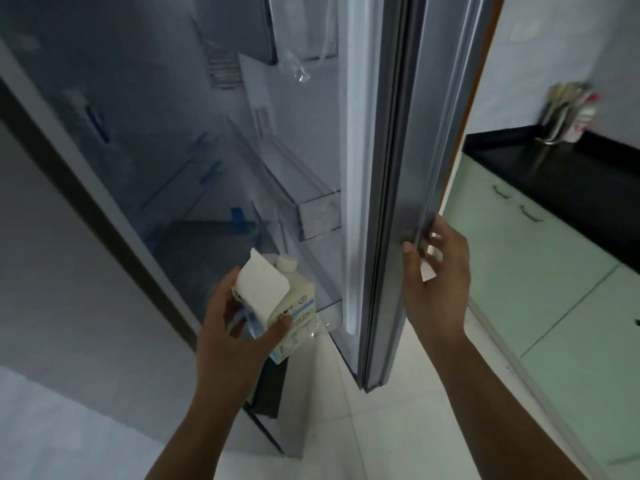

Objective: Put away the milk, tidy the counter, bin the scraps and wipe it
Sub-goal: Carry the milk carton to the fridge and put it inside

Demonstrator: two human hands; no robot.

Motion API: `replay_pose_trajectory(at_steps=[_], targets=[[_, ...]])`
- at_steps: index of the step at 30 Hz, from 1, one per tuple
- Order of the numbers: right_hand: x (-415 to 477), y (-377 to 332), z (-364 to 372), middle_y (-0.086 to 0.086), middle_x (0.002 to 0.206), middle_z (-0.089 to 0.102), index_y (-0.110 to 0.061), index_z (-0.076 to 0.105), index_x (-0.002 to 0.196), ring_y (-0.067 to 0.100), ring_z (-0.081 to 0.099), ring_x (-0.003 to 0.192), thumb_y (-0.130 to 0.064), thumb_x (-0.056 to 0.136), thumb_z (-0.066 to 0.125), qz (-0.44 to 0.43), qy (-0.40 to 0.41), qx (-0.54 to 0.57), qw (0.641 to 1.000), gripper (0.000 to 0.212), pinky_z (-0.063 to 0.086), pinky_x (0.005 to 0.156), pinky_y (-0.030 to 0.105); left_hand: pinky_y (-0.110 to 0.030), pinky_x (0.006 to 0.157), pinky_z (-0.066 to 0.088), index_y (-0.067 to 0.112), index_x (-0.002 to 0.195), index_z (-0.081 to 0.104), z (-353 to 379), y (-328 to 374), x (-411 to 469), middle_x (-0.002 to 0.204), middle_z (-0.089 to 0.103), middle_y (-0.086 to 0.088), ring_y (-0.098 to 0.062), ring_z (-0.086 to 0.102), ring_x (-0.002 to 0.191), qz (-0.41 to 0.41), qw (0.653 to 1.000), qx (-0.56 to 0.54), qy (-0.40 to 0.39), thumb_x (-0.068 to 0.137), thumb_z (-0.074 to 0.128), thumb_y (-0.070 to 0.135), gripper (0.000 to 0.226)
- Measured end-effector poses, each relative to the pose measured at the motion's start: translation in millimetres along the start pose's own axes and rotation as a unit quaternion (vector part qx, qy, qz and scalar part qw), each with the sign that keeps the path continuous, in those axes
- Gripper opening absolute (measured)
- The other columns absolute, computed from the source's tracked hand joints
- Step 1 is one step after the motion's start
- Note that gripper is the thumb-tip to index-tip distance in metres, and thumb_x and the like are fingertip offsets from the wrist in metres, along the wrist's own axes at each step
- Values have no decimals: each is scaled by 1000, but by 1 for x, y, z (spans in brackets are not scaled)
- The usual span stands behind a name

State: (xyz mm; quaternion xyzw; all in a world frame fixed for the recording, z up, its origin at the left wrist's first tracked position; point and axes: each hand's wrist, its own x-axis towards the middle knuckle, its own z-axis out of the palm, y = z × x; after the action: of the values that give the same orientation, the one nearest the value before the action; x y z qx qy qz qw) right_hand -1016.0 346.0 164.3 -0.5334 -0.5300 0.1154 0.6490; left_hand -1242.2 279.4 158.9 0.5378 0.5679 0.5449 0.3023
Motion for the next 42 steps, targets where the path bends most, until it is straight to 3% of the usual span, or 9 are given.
replay_pose_trajectory(at_steps=[3,6,10,12,17,22,27,36,42], targets=[[15,6,-15,6,136,40,-14,36,136,17,42,124,-27,88,57,5,-28,-54,998,55,43,101,41,-19,69,56,33,123,46,25,3,6,114,57,20,0,57,107,2,1000,4,-6,64,77,12,70],[28,6,-25,13,140,33,-9,36,136,20,35,129,-27,87,59,-44,-49,-111,992,56,36,106,34,-12,68,54,26,128,45,50,10,14,115,57,20,5,58,103,4,1000,8,-16,68,75,8,70],[52,-2,-27,13,134,40,-9,45,129,12,34,123,-32,88,57,-138,-100,-123,978,49,33,102,28,-30,81,57,11,126,48,77,18,24,120,61,-1,-13,59,112,37,998,43,-14,65,77,9,67],[68,-7,-22,16,131,46,-8,50,125,22,41,121,-33,88,56,-189,-124,-111,968,45,37,100,33,-42,87,55,14,123,49,87,21,25,119,60,0,-12,59,111,36,998,54,-9,62,76,22,67],[111,-7,-3,17,124,53,-4,54,120,29,49,114,-29,88,59,-280,-204,-156,925,41,43,93,37,-25,78,57,35,114,47,101,21,30,111,59,20,6,58,105,4,998,58,23,60,71,37,60],[154,5,24,12,108,62,-10,57,118,30,58,93,-32,90,55,-268,-245,-284,887,36,37,81,39,-23,77,57,18,124,48,104,14,55,116,61,10,-2,59,109,-15,998,43,35,60,73,30,70],[186,32,22,7,85,67,-14,65,107,27,59,73,-19,88,61,-270,-202,-260,905,20,36,71,34,-17,73,54,16,128,47,115,5,103,117,62,3,-5,60,108,-15,999,7,30,63,76,15,72],[245,49,41,5,90,68,-16,67,103,29,63,77,-33,86,62,-229,-209,-338,888,25,42,77,40,-15,75,54,25,127,45,131,-13,193,123,58,3,-5,57,112,-8,999,-35,-13,71,73,-1,68],[261,48,118,5,109,58,-16,57,119,24,60,94,-36,88,58,-223,-269,-333,876,38,39,75,33,-8,67,51,34,110,47,121,-24,242,112,56,16,16,56,98,1,998,-55,-9,70,69,-13,66]])
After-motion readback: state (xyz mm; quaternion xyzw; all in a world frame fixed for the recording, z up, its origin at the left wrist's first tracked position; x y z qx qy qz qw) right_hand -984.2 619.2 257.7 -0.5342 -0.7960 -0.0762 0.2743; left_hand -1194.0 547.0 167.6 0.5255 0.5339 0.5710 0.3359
